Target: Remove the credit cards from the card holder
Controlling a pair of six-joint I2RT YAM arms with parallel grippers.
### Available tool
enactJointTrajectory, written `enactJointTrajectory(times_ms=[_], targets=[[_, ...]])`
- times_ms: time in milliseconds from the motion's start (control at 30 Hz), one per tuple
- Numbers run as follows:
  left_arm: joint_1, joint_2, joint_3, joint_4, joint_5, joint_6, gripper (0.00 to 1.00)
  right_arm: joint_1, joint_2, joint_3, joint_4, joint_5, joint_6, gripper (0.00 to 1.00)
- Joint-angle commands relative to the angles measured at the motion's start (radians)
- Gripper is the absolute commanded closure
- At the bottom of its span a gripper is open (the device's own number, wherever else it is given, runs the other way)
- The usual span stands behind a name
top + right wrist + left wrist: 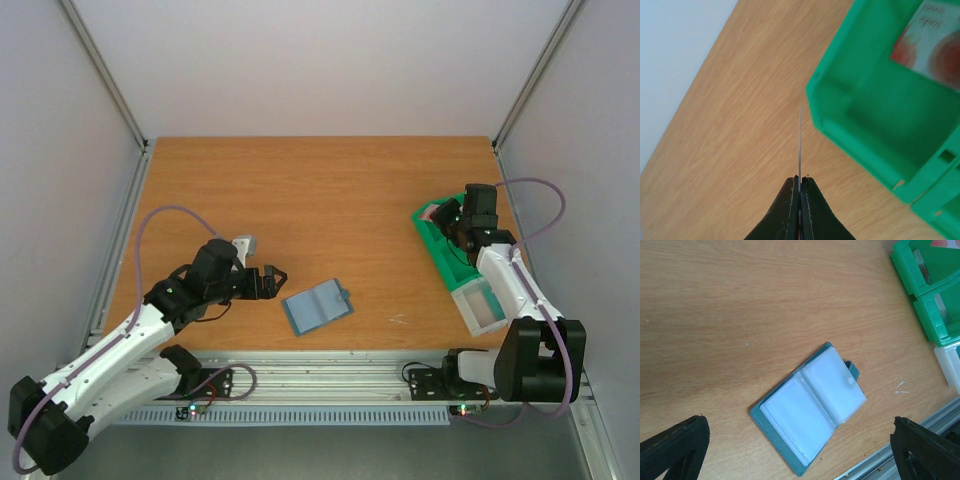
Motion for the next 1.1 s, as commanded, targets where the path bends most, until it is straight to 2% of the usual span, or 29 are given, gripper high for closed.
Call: enactJointTrajectory(times_ms=[0,233,500,1067], targets=[[0.004,0.003,-0.004,0.043,-0.001,0.050,0.01,-0.029,0.011,0.061,-0.040,0.139,-0.040,0.99],[0.004,-0.027,-0.013,0.039,-0.027,0.058,0.01,-0.071,0.037,0.113,-0.112,0.267,-0.054,0.99],[0.003,-0.014,0.001,-0.024,-0.032,0.086,0.01,-0.111,0.098,0.110,-0.087,0.253,-0.023,0.99],[0.003,0.007,-0.007,-0.010,-0.005,0.041,0.01,-0.147,0.268,0.135,0.097,0.192,0.007,0.99]])
